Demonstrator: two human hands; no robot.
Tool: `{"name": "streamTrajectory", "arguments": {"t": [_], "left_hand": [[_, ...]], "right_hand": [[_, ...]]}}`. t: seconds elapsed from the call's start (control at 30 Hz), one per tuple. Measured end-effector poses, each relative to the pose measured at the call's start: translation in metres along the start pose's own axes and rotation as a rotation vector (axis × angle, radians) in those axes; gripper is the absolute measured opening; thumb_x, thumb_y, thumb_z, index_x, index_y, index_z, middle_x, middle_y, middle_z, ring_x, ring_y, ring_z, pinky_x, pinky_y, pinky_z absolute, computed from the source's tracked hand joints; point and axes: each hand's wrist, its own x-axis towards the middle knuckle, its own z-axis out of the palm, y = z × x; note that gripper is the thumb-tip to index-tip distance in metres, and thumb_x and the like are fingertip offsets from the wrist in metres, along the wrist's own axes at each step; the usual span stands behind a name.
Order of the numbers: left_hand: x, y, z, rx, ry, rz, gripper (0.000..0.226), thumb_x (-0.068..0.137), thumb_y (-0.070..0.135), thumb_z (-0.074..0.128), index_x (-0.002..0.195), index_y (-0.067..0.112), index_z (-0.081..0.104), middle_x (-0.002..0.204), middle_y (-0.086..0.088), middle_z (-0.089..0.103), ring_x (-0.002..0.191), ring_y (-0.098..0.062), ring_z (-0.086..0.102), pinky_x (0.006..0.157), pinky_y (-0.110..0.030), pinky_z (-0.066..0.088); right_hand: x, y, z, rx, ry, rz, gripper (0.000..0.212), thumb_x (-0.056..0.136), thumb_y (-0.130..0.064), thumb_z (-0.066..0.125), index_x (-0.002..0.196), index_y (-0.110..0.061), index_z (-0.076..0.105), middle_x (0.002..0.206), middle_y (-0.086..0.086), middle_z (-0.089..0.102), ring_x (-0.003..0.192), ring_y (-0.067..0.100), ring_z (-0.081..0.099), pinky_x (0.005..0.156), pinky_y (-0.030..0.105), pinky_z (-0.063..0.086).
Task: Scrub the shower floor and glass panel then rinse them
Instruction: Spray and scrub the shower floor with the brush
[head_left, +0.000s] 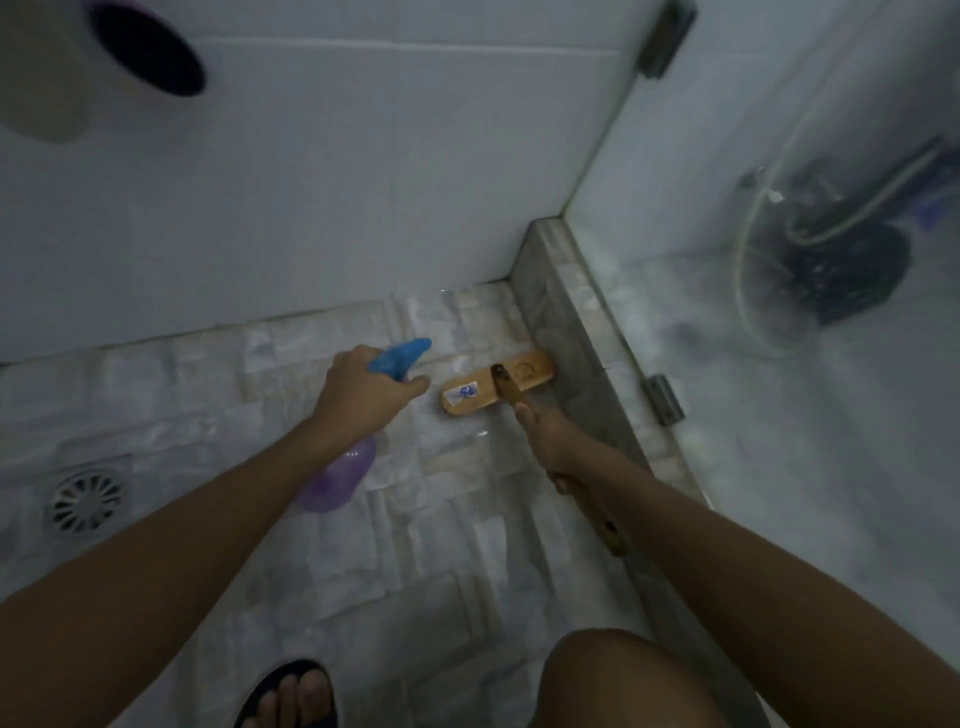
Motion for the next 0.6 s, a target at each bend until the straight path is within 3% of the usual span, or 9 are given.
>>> {"name": "streamTrajectory", "arguments": {"t": [0.07, 0.17, 0.23, 0.27, 0.37, 0.43, 0.53, 0.6], "left_hand": [[0.003, 0.008, 0.012, 0.049, 0.002, -0.011, 0.032, 0.078, 0.039, 0.082, 0.092, 0.012, 0.072, 0.087, -0.011, 0.071, 0.079, -0.028, 0.068, 0.075, -0.036, 0.056], [0.005, 0.012, 0.024, 0.058, 0.011, -0.047, 0.039, 0.078, 0.038, 0.083, 0.087, 0.009, 0.059, 0.088, -0.009, 0.067, 0.078, -0.025, 0.065, 0.070, -0.033, 0.052], [0.008, 0.008, 0.025, 0.004, 0.034, -0.074, 0.050, 0.073, 0.045, 0.085, 0.093, 0.004, 0.064, 0.091, -0.010, 0.070, 0.079, -0.026, 0.068, 0.070, -0.033, 0.054], [0.008, 0.006, 0.023, -0.009, 0.038, -0.079, 0.055, 0.070, 0.050, 0.085, 0.097, 0.005, 0.068, 0.091, -0.010, 0.071, 0.078, -0.025, 0.069, 0.070, -0.034, 0.056], [0.007, 0.002, 0.020, -0.002, 0.032, -0.040, 0.045, 0.068, 0.053, 0.085, 0.086, 0.013, 0.074, 0.075, -0.006, 0.072, 0.065, -0.022, 0.069, 0.067, -0.040, 0.061], [0.007, 0.003, 0.020, 0.000, 0.041, -0.010, 0.045, 0.069, 0.053, 0.085, 0.076, 0.011, 0.071, 0.069, -0.010, 0.071, 0.064, -0.027, 0.070, 0.065, -0.045, 0.059], [0.008, 0.006, 0.021, -0.004, 0.057, 0.026, 0.051, 0.073, 0.052, 0.083, 0.086, 0.004, 0.073, 0.078, -0.014, 0.073, 0.070, -0.031, 0.070, 0.063, -0.046, 0.057], [0.011, 0.008, 0.022, -0.023, 0.070, 0.010, 0.047, 0.075, 0.047, 0.084, 0.085, 0.002, 0.072, 0.075, -0.013, 0.071, 0.066, -0.028, 0.068, 0.058, -0.044, 0.055]], "right_hand": [[-0.015, 0.018, 0.003, -0.019, -0.018, -0.002, 0.059, 0.106, -0.055, 0.027, 0.087, -0.007, 0.055, 0.078, 0.016, 0.060, 0.056, 0.028, 0.060, 0.045, 0.022, 0.040], [-0.031, 0.033, 0.008, -0.022, -0.069, -0.029, 0.039, 0.109, -0.049, 0.025, 0.096, -0.019, 0.048, 0.097, 0.015, 0.050, 0.065, 0.023, 0.053, 0.061, 0.027, 0.043], [-0.034, 0.027, 0.005, 0.012, -0.090, -0.024, 0.038, 0.108, -0.051, 0.025, 0.086, -0.028, 0.046, 0.089, 0.011, 0.049, 0.057, 0.016, 0.046, 0.054, 0.028, 0.045], [-0.030, 0.022, 0.002, 0.016, -0.084, -0.011, 0.045, 0.108, -0.052, 0.026, 0.084, -0.022, 0.050, 0.080, 0.009, 0.050, 0.054, 0.016, 0.047, 0.047, 0.028, 0.044], [-0.006, -0.007, -0.008, -0.010, -0.036, -0.004, 0.060, 0.108, -0.049, 0.028, 0.122, 0.001, 0.058, 0.071, 0.008, 0.048, 0.056, 0.021, 0.049, 0.050, 0.030, 0.041], [0.009, -0.030, -0.015, 0.007, -0.051, -0.035, 0.055, 0.109, -0.046, 0.028, 0.137, -0.005, 0.052, 0.075, 0.013, 0.052, 0.054, 0.023, 0.050, 0.052, 0.031, 0.044], [0.024, -0.041, -0.016, 0.065, -0.105, -0.051, 0.044, 0.110, -0.033, 0.027, 0.151, -0.020, 0.038, 0.094, 0.023, 0.059, 0.053, 0.027, 0.053, 0.045, 0.033, 0.047], [0.017, -0.027, -0.012, 0.047, -0.086, -0.036, 0.045, 0.110, -0.036, 0.028, 0.144, -0.012, 0.046, 0.083, 0.015, 0.056, 0.054, 0.026, 0.054, 0.040, 0.031, 0.046]]}}
